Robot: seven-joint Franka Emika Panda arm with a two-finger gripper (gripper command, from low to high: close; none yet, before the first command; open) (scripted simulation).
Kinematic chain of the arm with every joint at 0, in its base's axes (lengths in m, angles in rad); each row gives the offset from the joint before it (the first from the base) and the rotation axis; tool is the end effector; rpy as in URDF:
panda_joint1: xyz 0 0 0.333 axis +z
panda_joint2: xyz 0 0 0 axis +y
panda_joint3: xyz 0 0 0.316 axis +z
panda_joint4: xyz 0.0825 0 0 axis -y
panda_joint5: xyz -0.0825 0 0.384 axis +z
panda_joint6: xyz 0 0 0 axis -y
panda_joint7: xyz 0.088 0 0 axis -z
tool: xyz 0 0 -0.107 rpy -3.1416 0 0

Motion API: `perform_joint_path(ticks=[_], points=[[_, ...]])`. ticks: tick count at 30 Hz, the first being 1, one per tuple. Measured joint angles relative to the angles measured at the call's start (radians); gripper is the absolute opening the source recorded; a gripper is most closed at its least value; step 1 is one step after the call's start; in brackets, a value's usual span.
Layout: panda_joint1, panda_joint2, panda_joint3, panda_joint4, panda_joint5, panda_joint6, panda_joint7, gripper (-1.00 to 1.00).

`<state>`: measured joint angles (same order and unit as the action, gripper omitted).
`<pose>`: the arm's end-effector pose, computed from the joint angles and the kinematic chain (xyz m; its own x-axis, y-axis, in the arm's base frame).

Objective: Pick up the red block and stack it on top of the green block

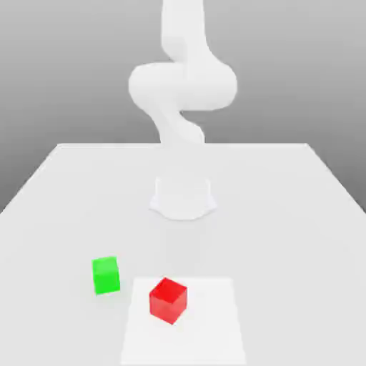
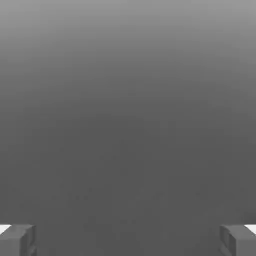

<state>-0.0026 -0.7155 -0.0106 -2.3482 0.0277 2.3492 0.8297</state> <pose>0.3799 -0.0059 0.6613 0.4998 -0.7588 0.4176 -0.5644 -0.6510 -0.5075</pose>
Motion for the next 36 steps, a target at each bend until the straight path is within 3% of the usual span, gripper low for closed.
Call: perform_joint_path(ticks=[11,19,26,27,33,36], points=[[-0.030,0.417,0.009,-0.228,0.088,0.237,0.178,0.00],[-0.069,0.702,0.019,-0.391,-0.003,0.410,0.413,0.00],[-0.067,0.951,0.011,-0.379,-0.032,0.615,0.454,0.00],[-0.067,0.970,0.012,-0.377,-0.032,0.631,0.454,-1.00],[-0.068,0.979,0.013,-0.376,-0.034,0.640,0.457,-1.00],[-0.068,0.910,0.012,-0.385,-0.037,0.582,0.458,-1.00]])
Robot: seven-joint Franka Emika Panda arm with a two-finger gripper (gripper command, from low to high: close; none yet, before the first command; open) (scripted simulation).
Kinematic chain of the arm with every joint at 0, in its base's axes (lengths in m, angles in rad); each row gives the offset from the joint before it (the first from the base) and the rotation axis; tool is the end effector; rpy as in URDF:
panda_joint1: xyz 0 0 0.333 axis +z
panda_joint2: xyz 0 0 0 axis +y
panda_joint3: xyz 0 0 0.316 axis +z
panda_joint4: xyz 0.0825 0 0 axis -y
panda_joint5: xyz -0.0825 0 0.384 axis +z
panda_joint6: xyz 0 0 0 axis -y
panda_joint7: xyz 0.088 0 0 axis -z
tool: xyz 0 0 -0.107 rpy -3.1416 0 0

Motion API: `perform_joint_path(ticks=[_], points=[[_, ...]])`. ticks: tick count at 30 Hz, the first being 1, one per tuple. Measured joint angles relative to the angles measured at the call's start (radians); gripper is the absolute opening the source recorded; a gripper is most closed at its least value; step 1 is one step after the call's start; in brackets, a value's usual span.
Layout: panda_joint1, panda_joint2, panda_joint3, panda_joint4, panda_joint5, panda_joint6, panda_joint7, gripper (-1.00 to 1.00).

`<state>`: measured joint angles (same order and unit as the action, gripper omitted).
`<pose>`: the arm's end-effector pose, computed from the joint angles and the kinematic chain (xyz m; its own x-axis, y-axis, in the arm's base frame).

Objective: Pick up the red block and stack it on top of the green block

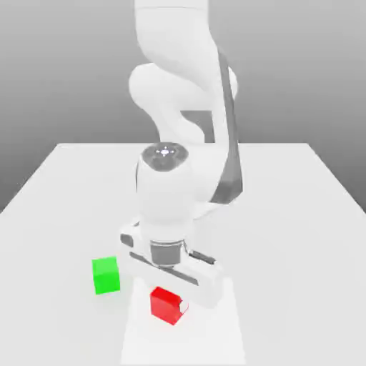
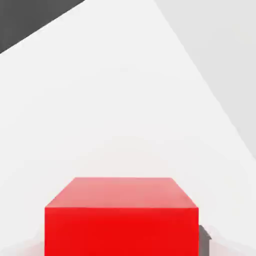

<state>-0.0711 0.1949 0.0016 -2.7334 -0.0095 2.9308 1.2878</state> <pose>0.3914 -0.0266 0.1624 0.2209 -0.9753 0.0023 -0.9753 -0.2209 -0.0019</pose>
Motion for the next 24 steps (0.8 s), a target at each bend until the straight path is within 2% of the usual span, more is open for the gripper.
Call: perform_joint_path(ticks=[5,13,18,21,22,24], points=[[-0.028,-0.170,-0.008,-0.032,0.005,-0.140,-0.018,-1.00],[-0.223,-0.400,-0.170,-0.158,-0.070,-0.242,-0.172,-1.00],[-0.211,-0.281,-0.203,-0.164,-0.023,-0.118,-0.224,-1.00],[-0.210,-0.179,-0.189,-0.161,0.034,-0.019,-0.265,-1.00],[-0.211,-0.161,-0.185,-0.161,0.045,-0.003,-0.272,1.00],[-0.211,-0.161,-0.185,-0.161,0.045,-0.003,-0.272,1.00]])
